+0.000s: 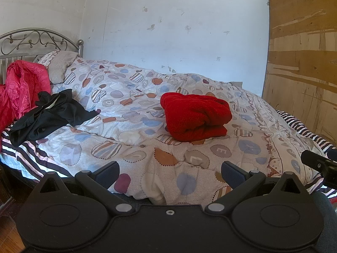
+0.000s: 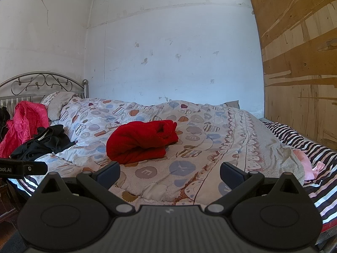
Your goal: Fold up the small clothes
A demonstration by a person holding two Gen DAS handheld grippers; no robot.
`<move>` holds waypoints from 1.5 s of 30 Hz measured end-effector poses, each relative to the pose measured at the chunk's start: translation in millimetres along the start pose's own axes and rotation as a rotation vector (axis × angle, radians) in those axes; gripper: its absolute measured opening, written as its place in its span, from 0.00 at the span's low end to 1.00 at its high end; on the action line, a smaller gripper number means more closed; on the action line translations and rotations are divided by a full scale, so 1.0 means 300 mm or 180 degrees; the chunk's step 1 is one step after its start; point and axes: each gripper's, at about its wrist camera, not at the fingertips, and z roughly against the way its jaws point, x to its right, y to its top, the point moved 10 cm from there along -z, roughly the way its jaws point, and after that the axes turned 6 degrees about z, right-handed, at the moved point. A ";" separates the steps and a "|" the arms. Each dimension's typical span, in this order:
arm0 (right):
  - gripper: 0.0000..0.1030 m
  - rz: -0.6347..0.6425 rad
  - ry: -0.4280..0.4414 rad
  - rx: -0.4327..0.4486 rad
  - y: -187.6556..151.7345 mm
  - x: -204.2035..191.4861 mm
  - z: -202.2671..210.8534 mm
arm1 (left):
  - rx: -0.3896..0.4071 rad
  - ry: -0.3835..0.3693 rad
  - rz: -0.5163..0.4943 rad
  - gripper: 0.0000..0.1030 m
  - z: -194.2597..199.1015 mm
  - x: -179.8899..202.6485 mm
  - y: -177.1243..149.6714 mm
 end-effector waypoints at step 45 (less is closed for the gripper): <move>1.00 0.0000 0.0005 -0.0014 -0.012 -0.003 0.001 | -0.0013 0.0000 -0.0002 0.99 -0.001 0.000 -0.002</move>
